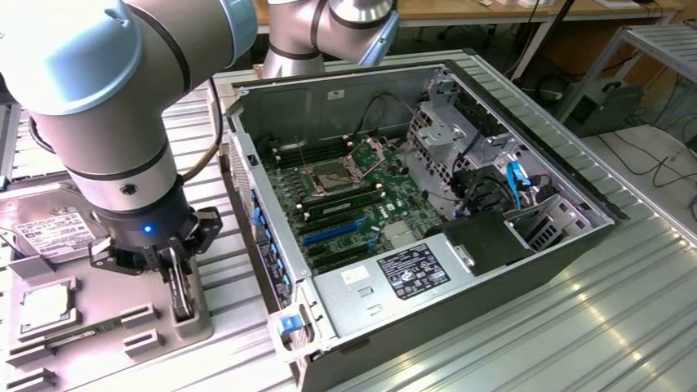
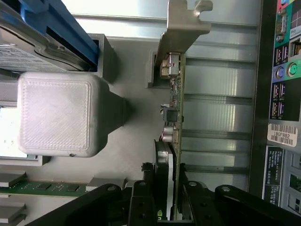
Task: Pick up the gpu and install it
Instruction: 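Pick up the gpu and move the gpu toward the slot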
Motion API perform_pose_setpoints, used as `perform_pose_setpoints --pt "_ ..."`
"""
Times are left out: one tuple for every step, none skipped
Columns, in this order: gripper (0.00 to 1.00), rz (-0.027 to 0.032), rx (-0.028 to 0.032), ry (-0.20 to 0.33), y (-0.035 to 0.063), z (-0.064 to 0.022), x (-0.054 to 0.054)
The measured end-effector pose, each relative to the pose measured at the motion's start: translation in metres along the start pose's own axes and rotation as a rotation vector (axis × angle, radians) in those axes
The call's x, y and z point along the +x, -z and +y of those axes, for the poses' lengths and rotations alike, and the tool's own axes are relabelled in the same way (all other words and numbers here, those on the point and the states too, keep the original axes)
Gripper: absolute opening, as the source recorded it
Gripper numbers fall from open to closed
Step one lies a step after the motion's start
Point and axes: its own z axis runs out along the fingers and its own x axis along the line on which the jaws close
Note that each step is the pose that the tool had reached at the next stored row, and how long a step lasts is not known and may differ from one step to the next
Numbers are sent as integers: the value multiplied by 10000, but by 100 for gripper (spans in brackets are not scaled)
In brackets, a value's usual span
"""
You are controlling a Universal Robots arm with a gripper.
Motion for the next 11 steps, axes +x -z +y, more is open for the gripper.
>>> perform_pose_setpoints --pt "29 0 0 1 0 0 -1" --pt "29 0 0 0 0 0 -1" --pt "29 0 0 0 0 0 -1" --pt "29 0 0 0 0 0 -1" --pt "29 0 0 0 0 0 -1" --pt "29 0 0 0 0 0 -1" --pt "29 0 1 0 0 0 -1" --pt "29 -1 0 0 0 0 -1" --pt "29 -1 0 0 0 0 -1" --pt "29 0 0 0 0 0 -1" --pt "29 -1 0 0 0 0 -1"
